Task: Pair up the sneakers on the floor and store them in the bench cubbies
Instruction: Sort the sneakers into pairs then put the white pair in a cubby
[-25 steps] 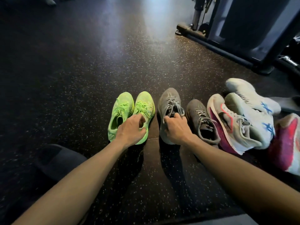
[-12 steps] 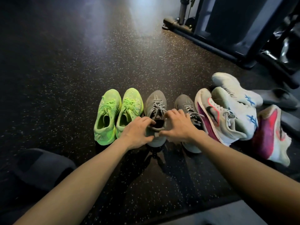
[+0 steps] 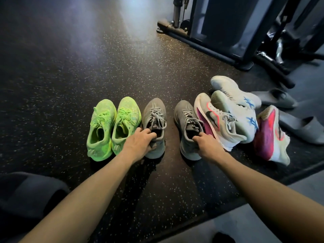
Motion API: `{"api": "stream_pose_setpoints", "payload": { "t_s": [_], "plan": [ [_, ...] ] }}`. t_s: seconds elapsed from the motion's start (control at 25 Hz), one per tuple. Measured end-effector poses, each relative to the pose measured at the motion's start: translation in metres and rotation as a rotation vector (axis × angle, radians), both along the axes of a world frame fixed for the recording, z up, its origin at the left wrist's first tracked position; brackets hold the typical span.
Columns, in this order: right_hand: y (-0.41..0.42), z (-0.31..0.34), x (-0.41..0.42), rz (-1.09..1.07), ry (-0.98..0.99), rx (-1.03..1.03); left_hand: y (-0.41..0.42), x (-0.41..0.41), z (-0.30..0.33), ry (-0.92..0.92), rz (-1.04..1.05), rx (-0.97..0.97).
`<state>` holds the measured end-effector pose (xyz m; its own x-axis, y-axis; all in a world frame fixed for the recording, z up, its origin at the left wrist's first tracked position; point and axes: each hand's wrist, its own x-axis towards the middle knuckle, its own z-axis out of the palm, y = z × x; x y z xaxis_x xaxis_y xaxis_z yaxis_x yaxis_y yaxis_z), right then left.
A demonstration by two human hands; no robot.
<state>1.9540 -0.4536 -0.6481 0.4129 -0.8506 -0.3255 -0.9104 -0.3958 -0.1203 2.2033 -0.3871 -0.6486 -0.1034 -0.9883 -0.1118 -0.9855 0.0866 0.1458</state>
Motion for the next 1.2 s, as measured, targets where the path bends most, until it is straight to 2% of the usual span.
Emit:
{"api": "stream_pose_setpoints", "payload": {
  "t_s": [0.32,0.48,0.56,0.68,0.76,0.88,1.04,1.2],
  "plan": [
    [0.009,-0.002,0.050,0.047,-0.044,-0.073,0.002,0.004,0.002,-0.057,-0.010,0.018],
    [0.009,-0.002,0.058,0.100,-0.073,-0.036,-0.005,0.008,0.006,-0.054,-0.031,0.040],
    [0.003,0.005,0.053,0.128,-0.125,0.045,-0.010,0.013,0.012,-0.040,-0.089,0.050],
    [-0.010,0.032,0.035,0.112,-0.261,0.154,-0.018,0.007,0.027,0.098,-0.171,-0.092],
    [-0.022,0.053,0.016,0.066,-0.355,0.100,-0.031,-0.010,0.036,0.143,-0.239,-0.212],
    [-0.040,0.075,-0.025,-0.054,-0.421,-0.023,-0.054,-0.050,0.037,0.078,-0.313,-0.273],
    [-0.068,0.081,-0.108,-0.254,-0.329,-0.063,-0.069,-0.116,0.029,0.004,-0.354,-0.079],
    [-0.078,0.067,-0.184,-0.410,-0.184,-0.126,-0.079,-0.169,0.006,0.198,-0.214,0.225]
  ]
}}
